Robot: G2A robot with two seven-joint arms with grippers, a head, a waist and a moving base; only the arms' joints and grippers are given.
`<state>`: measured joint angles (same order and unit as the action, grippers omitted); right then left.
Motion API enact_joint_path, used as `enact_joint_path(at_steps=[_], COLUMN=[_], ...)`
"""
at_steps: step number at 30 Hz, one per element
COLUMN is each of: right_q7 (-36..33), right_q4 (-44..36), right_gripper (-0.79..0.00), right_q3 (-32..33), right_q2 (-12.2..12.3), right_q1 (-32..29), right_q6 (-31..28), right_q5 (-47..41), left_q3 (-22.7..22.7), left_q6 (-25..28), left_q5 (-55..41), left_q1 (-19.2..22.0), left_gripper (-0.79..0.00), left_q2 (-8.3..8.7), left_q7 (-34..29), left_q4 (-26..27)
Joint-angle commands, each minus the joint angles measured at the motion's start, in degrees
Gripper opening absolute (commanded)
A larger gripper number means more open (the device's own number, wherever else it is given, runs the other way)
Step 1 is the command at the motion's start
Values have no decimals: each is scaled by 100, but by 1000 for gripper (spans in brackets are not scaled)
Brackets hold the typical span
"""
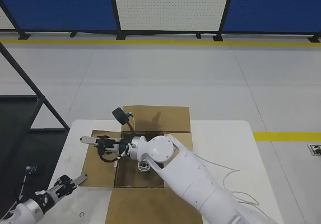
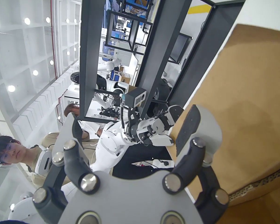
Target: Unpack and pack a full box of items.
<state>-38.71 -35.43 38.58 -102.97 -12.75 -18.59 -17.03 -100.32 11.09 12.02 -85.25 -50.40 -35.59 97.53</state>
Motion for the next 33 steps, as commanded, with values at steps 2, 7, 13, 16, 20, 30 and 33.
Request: enact_joint_path(at_steps=[2, 7, 13, 16, 20, 30, 33], right_q7=[73, 141, 122, 74, 24, -55, -71], right_q4=[-244, -788, -1495, -1815, -2150, -2555, -2623], right_gripper=[0, 0, 0, 0, 0, 0, 0], right_q3=[181, 504, 865, 1013, 1179, 1427, 1479], right_q2=[119, 331, 552, 636, 720, 822, 840], right_q1=[-121, -438, -879, -1072, -1274, -1536, -1587], right_q6=[-23, 128, 422, 566, 714, 885, 900], right_q5=[186, 496, 835, 975, 1130, 1316, 1343], left_q3=[140, 379, 612, 677, 712, 440, 225], left_q6=[-65, -161, -249, -282, -299, -256, -213], left_q5=[107, 322, 521, 588, 634, 432, 273], left_q1=[122, 309, 491, 561, 612, 556, 468], left_gripper=[0, 0, 0, 0, 0, 0, 0], left_q2=[-7, -26, -54, -62, -71, -67, -55], left_q7=[-43, -27, 35, 32, 50, 52, 7], left_q4=[-119, -276, -482, -544, -578, -471, -339])
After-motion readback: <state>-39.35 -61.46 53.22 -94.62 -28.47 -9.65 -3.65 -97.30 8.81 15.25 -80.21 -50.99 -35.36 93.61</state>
